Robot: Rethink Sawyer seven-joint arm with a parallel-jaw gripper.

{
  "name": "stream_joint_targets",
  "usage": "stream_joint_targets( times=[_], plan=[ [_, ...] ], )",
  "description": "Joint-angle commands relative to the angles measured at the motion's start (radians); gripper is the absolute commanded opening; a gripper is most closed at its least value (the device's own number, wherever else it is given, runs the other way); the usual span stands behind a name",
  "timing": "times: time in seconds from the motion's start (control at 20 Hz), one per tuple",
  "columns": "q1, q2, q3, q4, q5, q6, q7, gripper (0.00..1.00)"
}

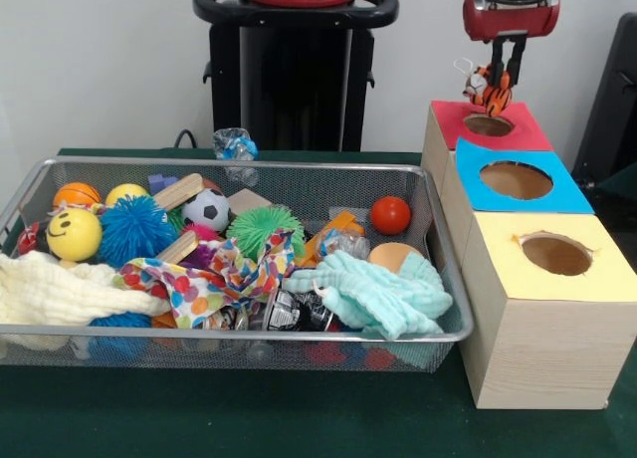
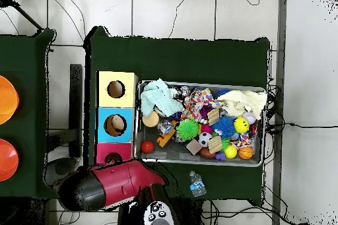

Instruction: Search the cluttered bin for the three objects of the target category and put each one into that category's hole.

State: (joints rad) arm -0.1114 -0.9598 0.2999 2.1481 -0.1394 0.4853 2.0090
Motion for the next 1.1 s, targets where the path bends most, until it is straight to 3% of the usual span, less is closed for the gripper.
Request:
stream_joint_targets(
  times=[0.05,0.4,1.1],
  plan=[
    [-0.041,0.015,0.092,0.024,-0.057,-0.029,-0.052,0.00],
    [-0.014,0.011,0.076,0.026,-0.064,-0.035,-0.017,0.00],
    [-0.034,0.001,0.084,0.039,-0.064,-0.029,-0.028,0.00]
  ],
)
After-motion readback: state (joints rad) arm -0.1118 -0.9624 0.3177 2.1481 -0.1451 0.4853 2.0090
